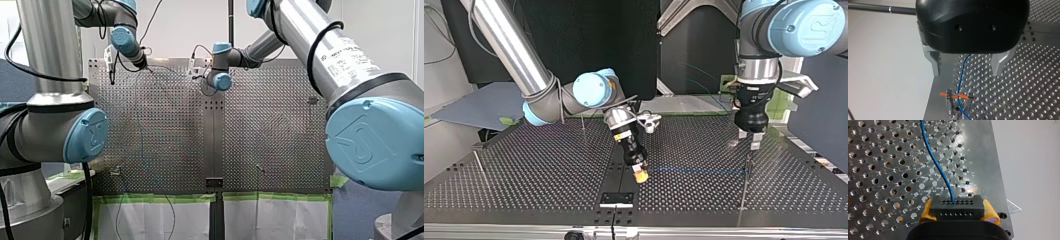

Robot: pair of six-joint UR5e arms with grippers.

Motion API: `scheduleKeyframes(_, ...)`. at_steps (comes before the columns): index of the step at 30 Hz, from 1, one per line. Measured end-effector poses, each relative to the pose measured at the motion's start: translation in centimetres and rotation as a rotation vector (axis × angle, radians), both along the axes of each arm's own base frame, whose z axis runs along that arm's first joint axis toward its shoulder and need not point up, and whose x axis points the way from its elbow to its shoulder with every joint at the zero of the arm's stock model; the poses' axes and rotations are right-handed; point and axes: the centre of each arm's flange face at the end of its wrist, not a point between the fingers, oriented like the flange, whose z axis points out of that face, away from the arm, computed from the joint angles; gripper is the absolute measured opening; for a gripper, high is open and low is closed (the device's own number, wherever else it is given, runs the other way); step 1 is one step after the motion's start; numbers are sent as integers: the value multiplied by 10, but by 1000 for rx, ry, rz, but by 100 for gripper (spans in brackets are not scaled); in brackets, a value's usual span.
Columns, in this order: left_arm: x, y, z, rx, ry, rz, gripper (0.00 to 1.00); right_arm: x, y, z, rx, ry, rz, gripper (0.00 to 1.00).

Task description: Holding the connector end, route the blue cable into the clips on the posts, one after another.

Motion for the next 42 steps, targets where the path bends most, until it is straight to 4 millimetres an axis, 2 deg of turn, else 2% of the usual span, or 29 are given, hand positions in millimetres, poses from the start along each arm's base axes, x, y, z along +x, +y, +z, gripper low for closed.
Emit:
scheduleKeyframes(9, -1, 4, 0, -63, -8, 38, 100, 0, 0, 0, -1, 1, 0, 0)
scheduleKeyframes(23, 0, 2, 1, -57, -7, 22, 100, 0, 1, -1, 2, 8, 1, 0)
scheduleKeyframes(34, 4, -13, -2, 13, 7, -87, 100, 1, 2, -1, 0, 11, 3, 0)
scheduleKeyframes(42, 25, -29, 2, 20, 26, -146, 100, 3, 5, 0, -4, 7, 7, 0)
